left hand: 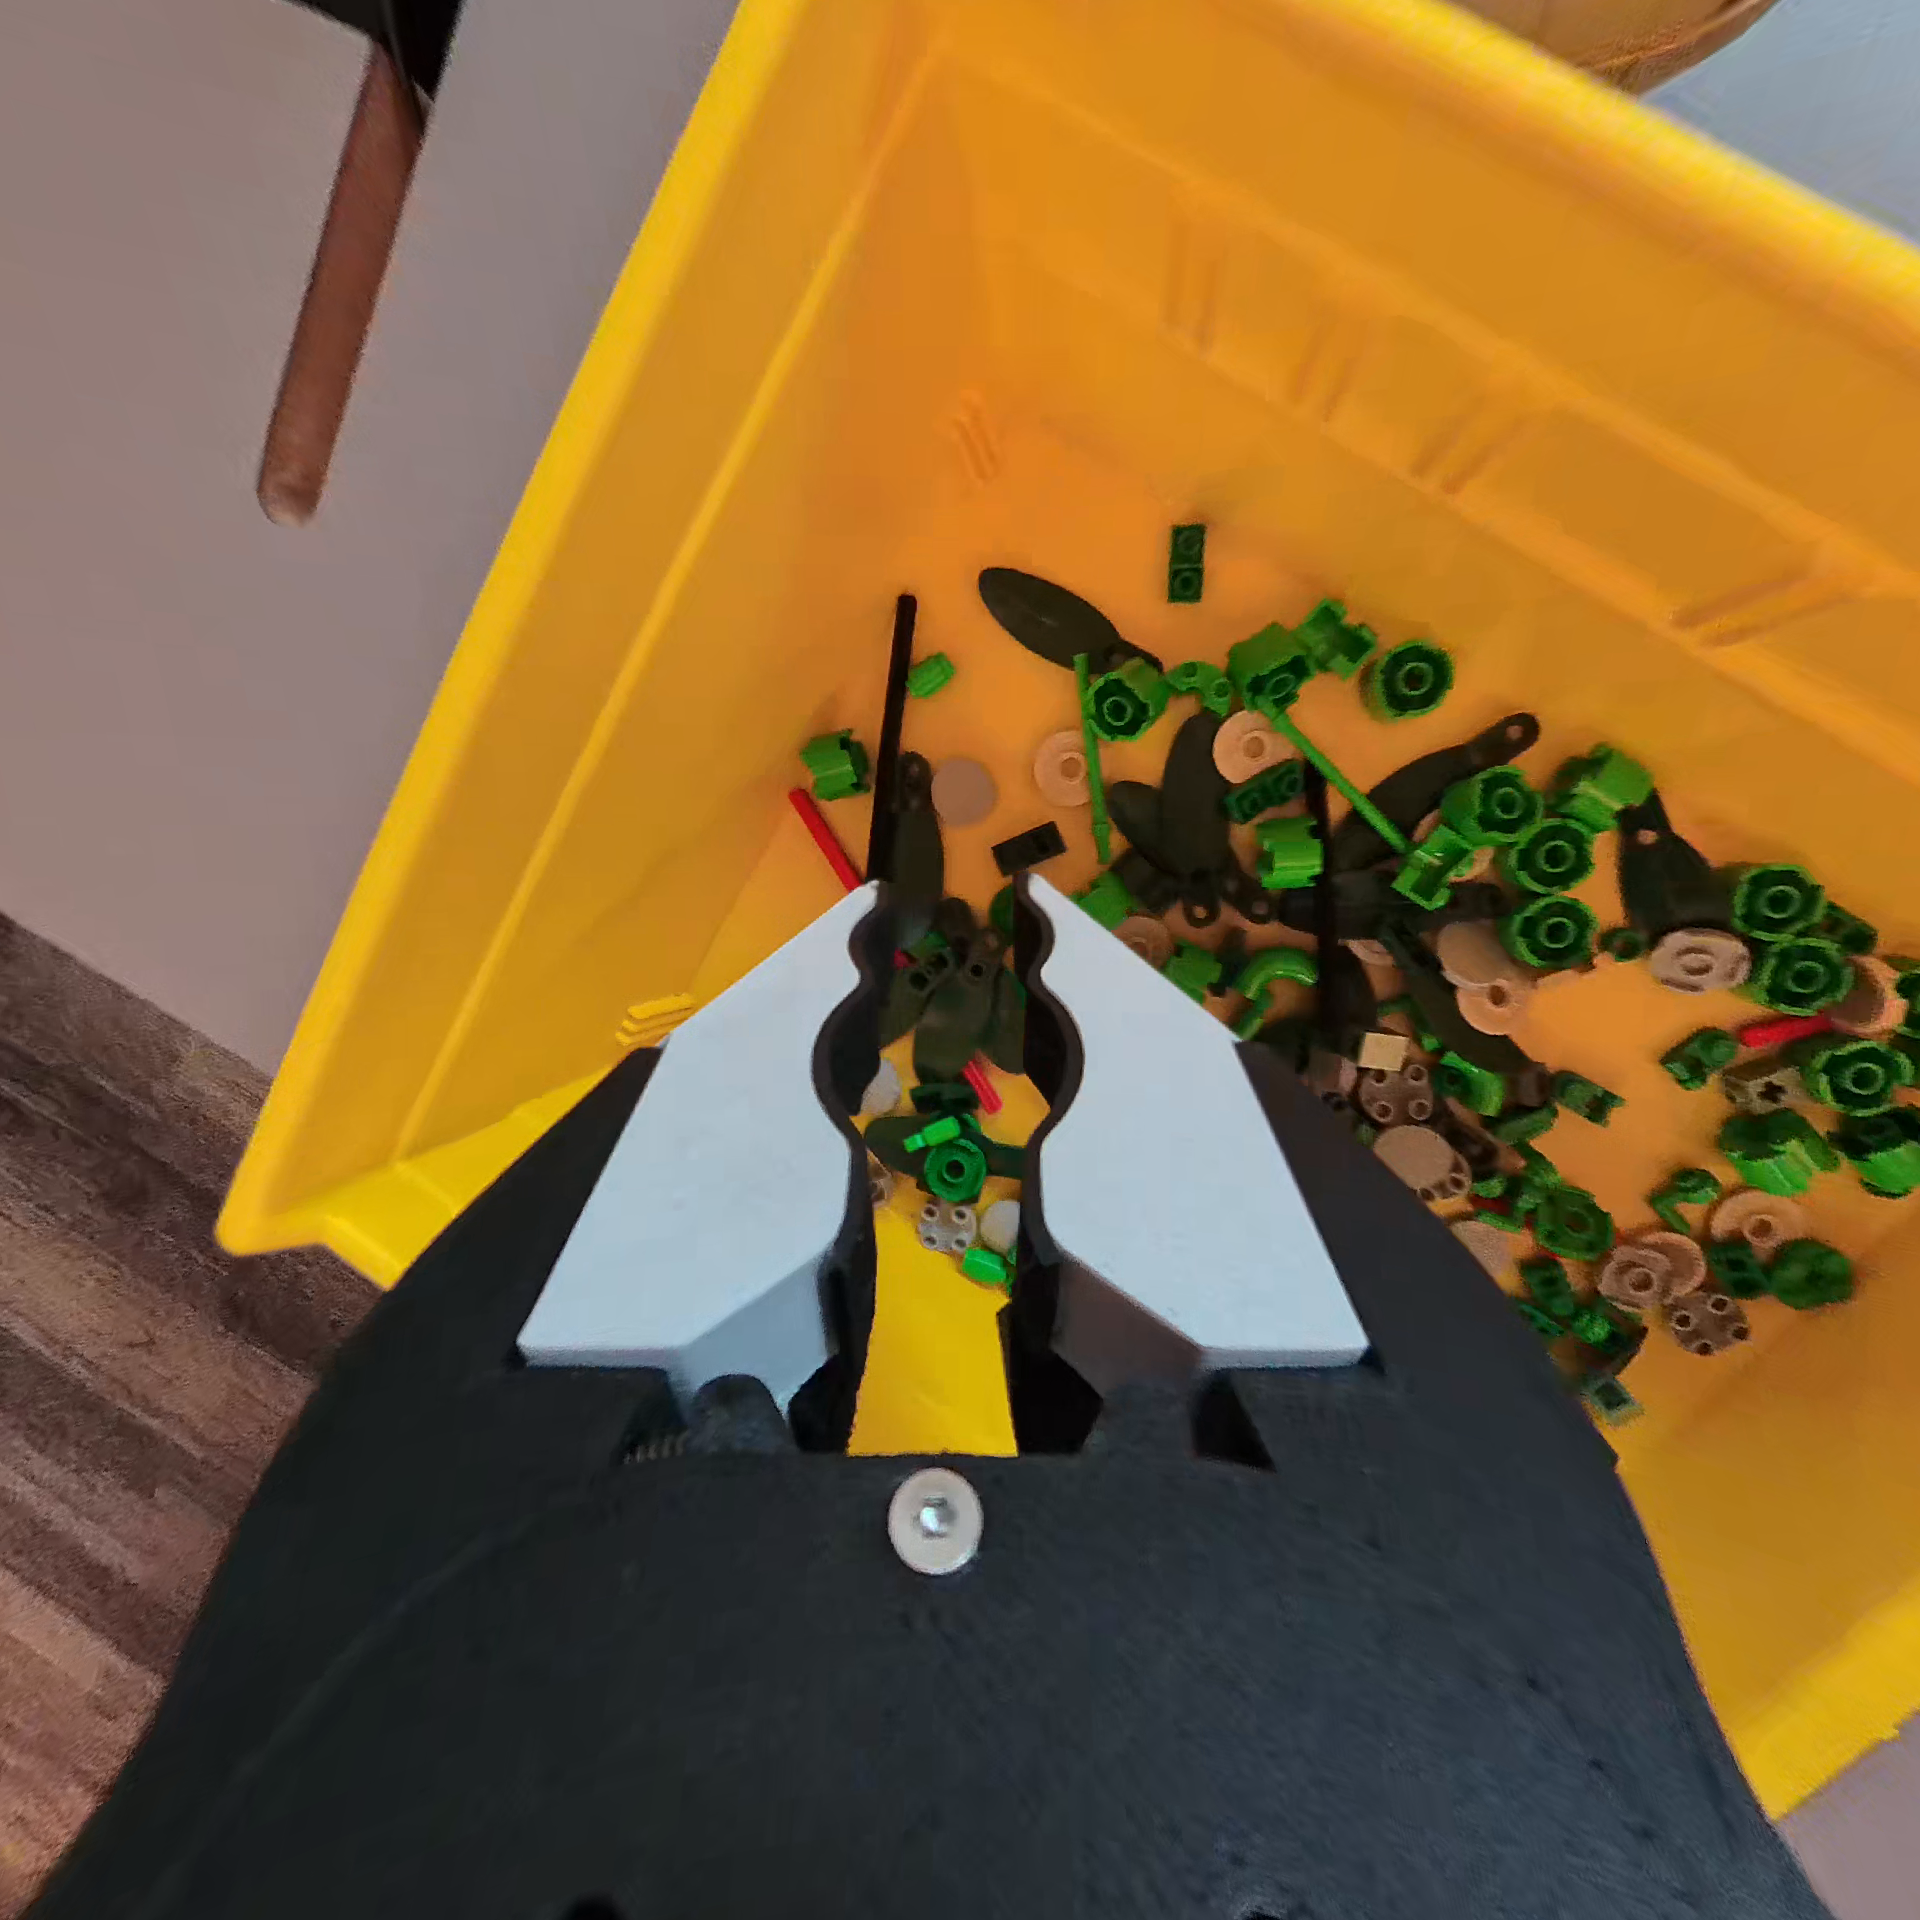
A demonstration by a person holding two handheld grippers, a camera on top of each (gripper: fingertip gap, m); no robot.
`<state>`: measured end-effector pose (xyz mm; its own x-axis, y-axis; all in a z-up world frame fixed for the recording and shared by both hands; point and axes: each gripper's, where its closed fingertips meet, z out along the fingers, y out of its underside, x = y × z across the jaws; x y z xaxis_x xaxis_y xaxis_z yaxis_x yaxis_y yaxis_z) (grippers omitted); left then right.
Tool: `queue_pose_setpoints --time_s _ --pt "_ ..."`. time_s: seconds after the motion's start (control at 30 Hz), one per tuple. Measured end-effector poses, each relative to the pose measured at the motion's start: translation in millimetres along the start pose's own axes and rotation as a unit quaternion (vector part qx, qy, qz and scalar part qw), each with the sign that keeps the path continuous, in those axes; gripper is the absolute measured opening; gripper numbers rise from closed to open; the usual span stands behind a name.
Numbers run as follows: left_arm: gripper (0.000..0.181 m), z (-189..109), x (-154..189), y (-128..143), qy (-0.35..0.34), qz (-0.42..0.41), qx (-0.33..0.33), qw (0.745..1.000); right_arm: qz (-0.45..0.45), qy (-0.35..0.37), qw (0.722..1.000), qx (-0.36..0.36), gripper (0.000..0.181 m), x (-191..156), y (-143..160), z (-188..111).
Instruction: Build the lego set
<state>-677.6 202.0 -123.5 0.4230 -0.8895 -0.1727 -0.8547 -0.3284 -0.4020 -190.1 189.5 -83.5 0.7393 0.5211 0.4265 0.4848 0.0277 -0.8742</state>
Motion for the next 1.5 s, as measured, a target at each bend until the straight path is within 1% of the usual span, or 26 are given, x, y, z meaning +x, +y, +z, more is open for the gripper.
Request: queue_pose_setpoints --time_s 0.07,0.17,0.3,0.43,0.53,0.6,0.7,0.77,0.83,0.9,0.97,1.07,1.13,1.2,1.27,1.37,1.43,1.5 --pt "0.019 8 -7 2 -0.001 -0.006 -0.019 1.0 -0.005 0.0 1.0 -0.004 0.001 -1 1 0" --pt "0.015 14 -13 -2 -0.007 -0.005 -0.026 1.0 -0.011 -0.001 1.0 -0.003 0.0 -1 0 -3" --pt "0.015 26 -17 8 -0.019 0.018 -0.078 0.997 -0.01 0.003 1.0 0.011 0.0 3 -6 -9" --pt "0.011 36 -20 11 -0.039 0.048 -0.103 0.993 0.005 0.003 1.0 0.025 0.001 9 -10 -14" --pt "0.01 41 -21 18 -0.037 0.042 -0.131 0.99 0.011 0.002 0.999 0.033 0.0 12 -13 -18" --pt "0.003 43 -21 19 -0.035 0.031 -0.138 0.989 0.018 0.0 0.999 0.038 0.0 13 -14 -19" --pt "0.002 40 -19 23 -0.04 0.022 -0.156 0.987 0.035 -0.007 0.998 0.045 0.001 13 -13 -18" --pt "0.001 32 -22 26 -0.069 0.019 -0.169 0.983 0.04 -0.015 0.998 0.049 0.001 11 -13 -17" --pt "0.001 18 -22 23 -0.099 0.011 -0.159 0.982 0.032 -0.019 0.998 0.052 0.001 10 -15 -16" --pt "0.002 -3 -21 15 -0.136 -0.007 -0.137 0.981 0.028 -0.025 0.998 0.059 0.0 10 -18 -15" --pt "0.001 -29 -16 -1 -0.172 -0.032 -0.095 0.98 0.035 -0.03 0.996 0.07 0.0 10 -23 -14" --pt "0.001 -73 7 -45 -0.21 -0.075 0.012 0.975 0.047 -0.035 0.994 0.089 0.0 11 -33 -10" --pt "0.001 -101 35 -84 -0.226 -0.095 0.098 0.965 0.051 -0.041 0.994 0.091 0.0 8 -32 -7" --pt "0.001 -117 77 -128 -0.204 -0.108 0.185 0.955 0.055 -0.049 0.993 0.088 0.0 2 -27 -4" --pt "0.001 -125 122 -169 -0.177 -0.108 0.254 0.945 0.072 -0.058 0.991 0.098 0.0 -4 -29 -5" --pt "0.001 -128 180 -223 -0.13 -0.123 0.358 0.916 0.108 -0.096 0.978 0.151 0.0 -9 -54 -12" --pt "0.001 -125 207 -249 -0.104 -0.141 0.413 0.894 0.126 -0.126 0.971 0.16 0.003 -10 -63 -10" --pt "0.001 -120 222 -273 -0.091 -0.154 0.458 0.871 0.131 -0.164 0.965 0.155 0.006 -16 -62 -10"
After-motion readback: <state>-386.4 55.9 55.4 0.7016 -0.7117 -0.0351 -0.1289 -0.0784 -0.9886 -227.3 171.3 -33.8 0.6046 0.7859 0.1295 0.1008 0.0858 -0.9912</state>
